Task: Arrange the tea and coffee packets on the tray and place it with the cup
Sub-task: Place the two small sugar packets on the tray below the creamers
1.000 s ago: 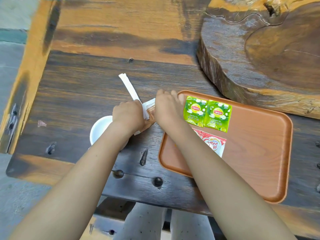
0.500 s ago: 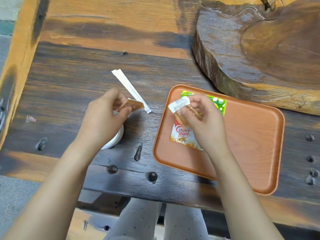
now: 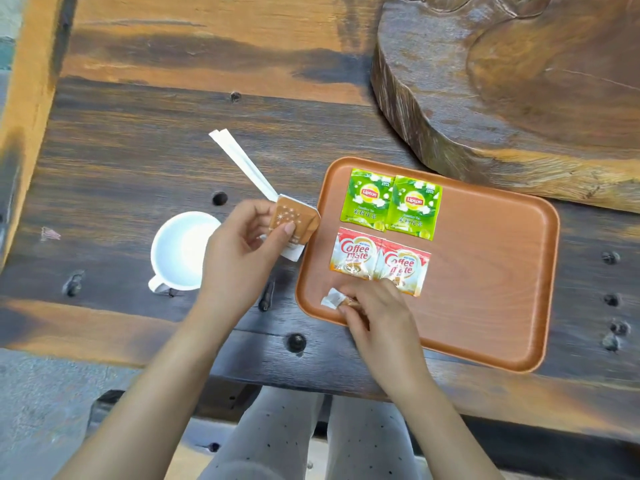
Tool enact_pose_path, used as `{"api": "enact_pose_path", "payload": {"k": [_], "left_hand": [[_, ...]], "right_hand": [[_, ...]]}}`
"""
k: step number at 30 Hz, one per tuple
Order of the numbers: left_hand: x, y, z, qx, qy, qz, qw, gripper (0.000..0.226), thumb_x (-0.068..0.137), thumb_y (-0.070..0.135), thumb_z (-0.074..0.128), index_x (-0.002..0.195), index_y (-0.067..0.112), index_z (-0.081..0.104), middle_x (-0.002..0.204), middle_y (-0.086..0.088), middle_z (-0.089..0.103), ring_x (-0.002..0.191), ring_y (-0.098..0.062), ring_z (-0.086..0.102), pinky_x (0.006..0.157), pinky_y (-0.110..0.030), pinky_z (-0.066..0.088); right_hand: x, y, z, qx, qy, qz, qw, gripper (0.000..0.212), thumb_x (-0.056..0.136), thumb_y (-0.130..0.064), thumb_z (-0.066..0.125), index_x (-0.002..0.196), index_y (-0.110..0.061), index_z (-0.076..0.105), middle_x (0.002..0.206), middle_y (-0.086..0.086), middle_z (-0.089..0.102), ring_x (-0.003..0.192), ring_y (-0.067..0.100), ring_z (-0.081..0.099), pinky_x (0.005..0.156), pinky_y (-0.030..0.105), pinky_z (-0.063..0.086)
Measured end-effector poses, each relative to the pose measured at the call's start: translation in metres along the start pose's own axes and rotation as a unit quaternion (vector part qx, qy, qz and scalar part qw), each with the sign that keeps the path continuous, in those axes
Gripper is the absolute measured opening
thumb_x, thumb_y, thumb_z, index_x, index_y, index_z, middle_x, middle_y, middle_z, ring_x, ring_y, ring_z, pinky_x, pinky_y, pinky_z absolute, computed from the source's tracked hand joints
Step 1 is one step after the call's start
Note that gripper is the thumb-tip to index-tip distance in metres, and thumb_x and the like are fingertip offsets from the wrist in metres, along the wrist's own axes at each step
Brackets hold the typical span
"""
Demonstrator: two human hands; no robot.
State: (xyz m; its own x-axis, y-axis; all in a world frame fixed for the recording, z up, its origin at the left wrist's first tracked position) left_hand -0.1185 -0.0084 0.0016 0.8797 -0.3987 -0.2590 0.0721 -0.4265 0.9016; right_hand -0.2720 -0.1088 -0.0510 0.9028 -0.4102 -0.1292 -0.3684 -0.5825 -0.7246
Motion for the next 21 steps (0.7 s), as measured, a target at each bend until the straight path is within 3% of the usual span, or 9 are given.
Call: {"api": "enact_pose_path", "payload": {"k": [5,8,13,16,21], "left_hand": [[0.002,-0.001,0.000,0.019,-0.004,-0.003,1.000,0.021,0.083,0.009,0.063,0.082,0.029,0.057,0.084,0.009,0.067,0.078,-0.002,0.061,0.076,-0.010,0.047],[0.000,-0.002,0.001,0.021,-0.005,-0.008,1.000,0.020,0.083,0.010,0.063,0.082,0.029,0.057,0.084,0.010,0.068,0.076,0.000,0.062,0.076,-0.011,0.047],[-0.006,-0.007,0.006,0.031,-0.018,-0.017,0.999,0.015,0.083,0.011,0.064,0.085,0.025,0.060,0.087,0.004,0.070,0.083,-0.015,0.064,0.082,-0.029,0.050],[-0.009,-0.009,0.008,0.043,-0.023,-0.022,0.999,0.016,0.082,0.010,0.064,0.086,0.025,0.060,0.090,0.001,0.070,0.087,-0.020,0.066,0.083,-0.033,0.050],[-0.010,-0.016,0.016,0.062,-0.065,-0.049,0.995,0.018,0.079,0.018,0.066,0.082,0.035,0.062,0.077,0.019,0.070,0.075,0.001,0.060,0.077,-0.020,0.048]], "right_hand": [[-0.007,-0.001,-0.013,-0.066,0.052,-0.019,0.996,0.034,0.085,-0.016,0.061,0.118,-0.019,0.060,0.112,-0.003,0.061,0.103,0.015,0.046,0.092,0.029,0.037],[-0.010,0.001,-0.013,-0.084,0.066,-0.041,0.993,0.028,0.085,-0.015,0.062,0.113,-0.017,0.064,0.113,-0.004,0.064,0.103,0.016,0.047,0.091,0.026,0.034],[-0.011,0.005,0.004,-0.089,0.031,-0.077,0.993,0.027,0.080,-0.003,0.065,0.103,-0.015,0.067,0.113,0.000,0.065,0.103,0.017,0.050,0.090,0.026,0.036],[-0.010,0.004,0.005,-0.068,0.022,-0.086,0.994,0.027,0.079,0.001,0.062,0.101,-0.014,0.067,0.112,0.001,0.065,0.104,0.018,0.052,0.091,0.030,0.042],[-0.008,0.002,0.004,-0.051,0.004,-0.089,0.995,0.021,0.083,-0.006,0.062,0.102,-0.014,0.067,0.112,0.001,0.065,0.103,0.020,0.056,0.089,0.034,0.046]]}}
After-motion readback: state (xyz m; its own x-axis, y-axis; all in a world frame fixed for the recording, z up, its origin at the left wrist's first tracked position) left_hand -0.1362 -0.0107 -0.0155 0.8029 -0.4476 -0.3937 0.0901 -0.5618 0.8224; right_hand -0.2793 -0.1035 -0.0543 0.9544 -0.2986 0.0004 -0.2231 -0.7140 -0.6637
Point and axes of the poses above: each hand's wrist, its own x-axis towards the middle knuckle, its own z-axis out of the palm, y = z × x, the point moved 5 cm from there along x, towards the middle knuckle
